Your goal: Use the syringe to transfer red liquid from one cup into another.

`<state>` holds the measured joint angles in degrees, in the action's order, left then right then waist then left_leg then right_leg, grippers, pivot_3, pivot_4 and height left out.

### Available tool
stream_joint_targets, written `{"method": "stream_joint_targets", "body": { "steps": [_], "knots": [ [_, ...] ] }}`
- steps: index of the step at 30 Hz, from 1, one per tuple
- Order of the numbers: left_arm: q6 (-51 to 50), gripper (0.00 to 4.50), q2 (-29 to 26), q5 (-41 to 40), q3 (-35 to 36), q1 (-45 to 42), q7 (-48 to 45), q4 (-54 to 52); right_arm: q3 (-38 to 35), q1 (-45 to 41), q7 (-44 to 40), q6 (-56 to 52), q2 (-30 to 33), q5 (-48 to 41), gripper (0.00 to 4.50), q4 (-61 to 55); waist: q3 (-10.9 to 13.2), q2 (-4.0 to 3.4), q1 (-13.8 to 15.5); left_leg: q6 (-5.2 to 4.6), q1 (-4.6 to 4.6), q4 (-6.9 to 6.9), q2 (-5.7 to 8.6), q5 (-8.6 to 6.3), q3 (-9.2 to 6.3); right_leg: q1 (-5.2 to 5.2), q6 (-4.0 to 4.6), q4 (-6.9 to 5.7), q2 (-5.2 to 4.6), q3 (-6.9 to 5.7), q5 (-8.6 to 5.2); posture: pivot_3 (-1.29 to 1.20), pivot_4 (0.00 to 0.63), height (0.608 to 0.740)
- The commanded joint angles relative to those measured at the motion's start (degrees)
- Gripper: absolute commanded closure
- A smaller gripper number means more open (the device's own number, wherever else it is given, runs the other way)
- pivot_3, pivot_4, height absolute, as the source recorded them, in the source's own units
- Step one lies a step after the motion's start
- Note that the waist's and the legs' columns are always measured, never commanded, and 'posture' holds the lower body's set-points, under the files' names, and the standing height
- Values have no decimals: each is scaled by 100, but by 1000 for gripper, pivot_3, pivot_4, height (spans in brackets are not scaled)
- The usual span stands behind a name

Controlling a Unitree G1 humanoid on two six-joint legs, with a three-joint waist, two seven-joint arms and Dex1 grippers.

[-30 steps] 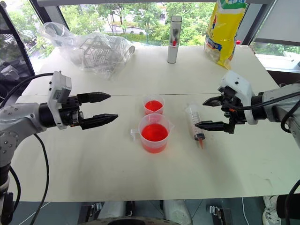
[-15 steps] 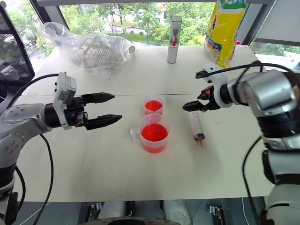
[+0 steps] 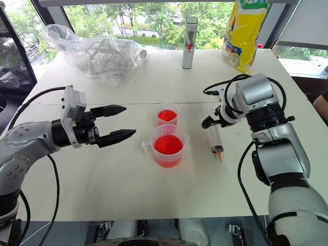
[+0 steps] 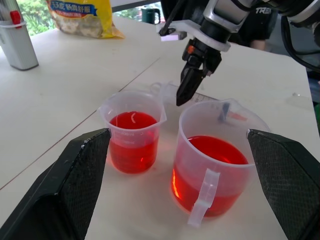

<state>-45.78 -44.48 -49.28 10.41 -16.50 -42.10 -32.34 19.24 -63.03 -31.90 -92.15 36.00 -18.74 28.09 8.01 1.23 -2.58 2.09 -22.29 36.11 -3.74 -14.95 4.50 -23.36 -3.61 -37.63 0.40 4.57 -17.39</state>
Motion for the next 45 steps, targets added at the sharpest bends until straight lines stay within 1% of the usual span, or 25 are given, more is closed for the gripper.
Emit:
{"method": "stream_joint_targets", "body": {
  "steps": [1, 7, 9, 11, 14, 15, 18, 20, 23, 25, 28, 30, 33, 34, 36, 37, 38, 40, 42, 45],
  "knots": [
    [103, 0, -47, -49, 188, -32, 40, -172, 24, -117, -2, -6, -6, 65, 48, 108, 0, 0, 2, 0, -1, 0, 0, 0, 0, -1, 0, 0, 0, 0, 0, 0, 150, 740],
    [111, 0, -79, -42, 182, -31, 68, -183, 68, 6, 45, -33, -91, 57, 48, 185, -1, 1, 2, 0, -2, 1, 1, 0, -1, 0, 0, 0, -2, -1, 0, 0, 150, 740],
    [105, 0, -81, -37, 165, -64, 78, -167, 57, 59, 72, -32, -135, 69, 560, 183, -1, 1, -4, 0, -1, 0, 1, 0, -1, 0, 0, 0, -1, -2, 0, 0, 150, 740],
    [117, 0, -90, -12, 148, -86, 72, -146, 28, 70, 97, -33, -167, 77, 1346, 182, -2, 2, -7, 0, -1, 0, 0, 0, -2, 0, 0, 0, 0, -2, 0, 0, 150, 740],
    [123, 0, -100, -3, 142, -125, 62, -114, -43, 91, 136, -35, -194, 61, 2808, 198, -4, 5, -10, 0, 0, 0, 0, 0, -1, 1, 0, 0, 1, -1, 0, 0, 150, 740],
    [123, 0, -103, 0, 137, -145, 57, -94, -67, 104, 150, -35, -199, 57, 3054, 188, -5, 5, -10, 0, 0, 1, 0, 0, -2, 1, 0, 0, 0, -1, 0, 0, 150, 740],
    [144, 0, -119, 30, 118, -200, 8, -25, -99, 148, 171, -35, -178, 11, 3062, 119, -7, 10, -6, 0, 1, 2, 0, 0, -2, 3, 0, 0, 0, -2, 0, 0, 150, 740],
    [157, 0, -130, 60, 90, -289, -34, 46, -204, 166, 124, -35, -29, -66, 3062, -189, -7, 10, -1, 0, 1, 2, 0, 0, -2, 4, 0, 0, 0, -2, 0, 0, 150, 740],
    [185, 0, -143, 94, 76, -414, -101, 158, -588, 145, -9, 148, 228, -171, 3062, -827, -3, 3, -5, 0, 1, 1, 0, 0, -1, 3, 0, 0, 1, -2, 0, 0, 150, 740],
    [199, 0, -120, 116, 42, -561, -132, 263, -1029, 212, -233, 653, 465, -343, 3062, -1504, 3, -6, 7, 0, -5, -1, 1, 0, 0, -6, -1, 0, 1, -2, 0, 0, 150, 740],
    [221, 0, -53, 145, -64, -918, -237, 482, -1960, 554, -524, 1880, 665, -607, 3062, -2685, 2, -5, 13, 0, -9, -4, 2, 0, -5, -7, -2, 1, 2, -8, 0, 0, 150, 740],
    [237, 0, -37, 181, -107, -1061, -309, 590, -2247, 756, -655, 2357, 699, -698, 3062, -3119, 0, -2, 14, 0, -8, -8, 2, -1, -9, -1, -3, 7, 4, -14, 0, 0, 150, 740],
    [297, 0, 5, 228, -221, -1435, -499, 869, -2768, 1038, -1063, 3206, 712, -1014, 3062, -3894, 0, -2, 14, 0, -4, -7, 1, -1, -9, 6, -4, 9, 4, -18, 0, 0, 150, 740],
    [343, 0, 17, 278, -284, -1602, -598, 1007, -2994, 1050, -1179, 3294, 635, -1281, 3062, -4131, 0, -2, 11, 0, -3, -6, 1, 0, -10, 8, -4, 9, 3, -18, 0, 0, 150, 740],
    [422, 0, 95, 369, -433, -2029, -795, 1371, -3650, 1025, -1165, 3461, 134, -2129, 3062, -4658, 1, -3, -1, 0, 0, -4, 0, 0, -6, 7, -5, 7, 4, -16, 1, 0, 150, 740],
    [469, 0, 147, 408, -517, -2277, -930, 1585, -4005, 1022, -1103, 3179, -114, -2847, 3062, -4835, 1, -3, 0, 0, 0, 0, -1, 0, -9, 9, -5, 4, 6, -17, 1, 0, 150, 740],
    [492, 0, 195, 439, -587, -2494, -1032, 1755, -4137, 1137, -1079, 3123, -299, -3201, 3062, -5001, 0, -1, 7, 0, 3, -1, -2, 0, -8, 9, -5, 1, 9, -17, 1, 0, 150, 740],
    [526, 0, 275, 480, -705, -2898, -1272, 2062, -4131, 1515, -924, 3201, -607, -3489, 3062, -5285, -1, 0, 11, 0, 4, -1, -4, 0, -11, 18, -5, 0, 9, -22, 1, 0, 150, 740],
    [515, 0, 326, 525, -821, -3224, -1471, 2294, -3867, 2084, -969, 3701, -875, -3398, 3062, -5715, -14, 22, 20, 0, 4, -2, -3, 0, -12, 21, -4, 1, 6, -24, 1, 0, 150, 740],
    [513, 0, 328, 622, -913, -3460, -1719, 2510, -3585, 2548, -909, 4025, -1118, -3459, 3062, -6029, -3, 0, 15, 0, 0, 3, -1, 0, -12, 18, -5, 0, -3, -25, 1, 0, 150, 740]
  ]
}}
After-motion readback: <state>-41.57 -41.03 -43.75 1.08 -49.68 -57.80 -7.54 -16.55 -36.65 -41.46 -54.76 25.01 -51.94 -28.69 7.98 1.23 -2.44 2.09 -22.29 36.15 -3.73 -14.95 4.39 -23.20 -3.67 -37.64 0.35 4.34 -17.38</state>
